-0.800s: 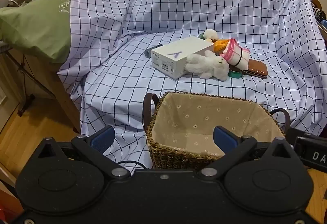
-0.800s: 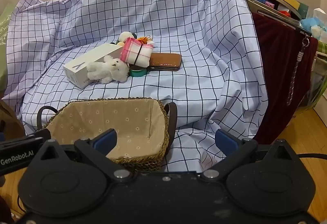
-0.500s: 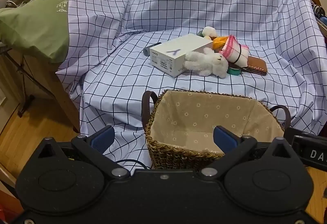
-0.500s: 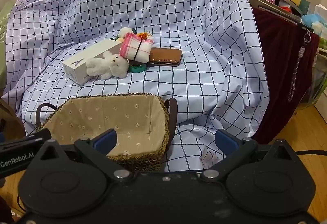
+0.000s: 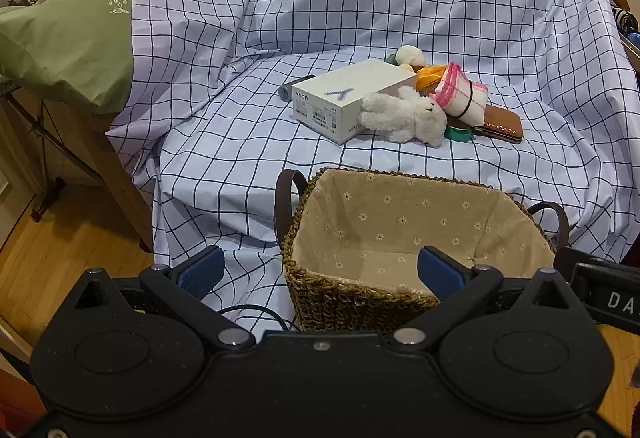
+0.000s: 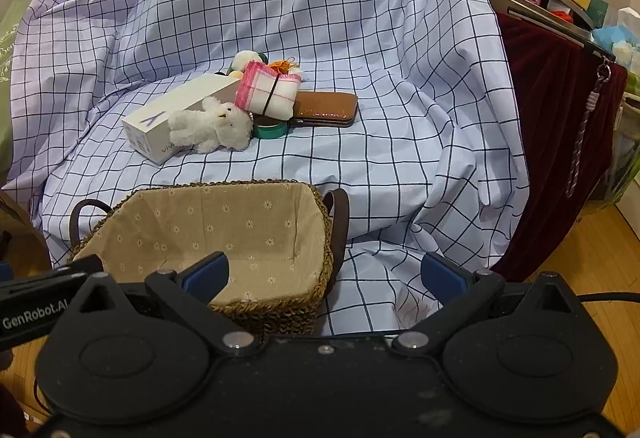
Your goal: Organize soft objects
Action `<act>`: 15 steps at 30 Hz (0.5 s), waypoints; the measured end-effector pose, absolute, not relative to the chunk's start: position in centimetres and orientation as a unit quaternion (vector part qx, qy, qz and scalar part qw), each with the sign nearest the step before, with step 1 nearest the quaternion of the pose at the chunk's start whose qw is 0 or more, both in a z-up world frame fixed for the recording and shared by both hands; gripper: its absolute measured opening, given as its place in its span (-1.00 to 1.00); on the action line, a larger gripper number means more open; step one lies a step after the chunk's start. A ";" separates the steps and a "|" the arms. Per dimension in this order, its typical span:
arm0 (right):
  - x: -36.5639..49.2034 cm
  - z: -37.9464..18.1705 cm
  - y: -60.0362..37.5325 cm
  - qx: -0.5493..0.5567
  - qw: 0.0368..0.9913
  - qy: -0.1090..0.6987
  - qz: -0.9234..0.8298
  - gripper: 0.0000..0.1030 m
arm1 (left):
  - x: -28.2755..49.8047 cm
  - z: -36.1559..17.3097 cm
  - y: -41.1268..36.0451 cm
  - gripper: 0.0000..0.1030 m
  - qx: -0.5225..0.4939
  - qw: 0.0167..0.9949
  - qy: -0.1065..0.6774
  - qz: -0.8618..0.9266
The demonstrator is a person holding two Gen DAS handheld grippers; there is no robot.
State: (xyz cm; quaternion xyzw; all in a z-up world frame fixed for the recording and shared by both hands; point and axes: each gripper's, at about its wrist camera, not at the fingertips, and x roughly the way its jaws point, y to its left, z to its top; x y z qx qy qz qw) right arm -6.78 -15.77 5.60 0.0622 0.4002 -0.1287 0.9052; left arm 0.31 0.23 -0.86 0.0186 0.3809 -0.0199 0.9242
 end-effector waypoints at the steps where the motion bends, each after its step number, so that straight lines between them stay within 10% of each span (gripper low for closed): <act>1: -6.7 5.6 -15.8 0.062 0.905 0.401 -0.129 0.99 | 0.3 -0.9 0.2 0.93 0.018 0.924 0.381 -0.020; 15: -6.7 5.6 -15.9 0.063 0.905 0.401 -0.129 0.99 | 0.5 -1.0 0.2 0.93 0.015 0.922 0.387 -0.020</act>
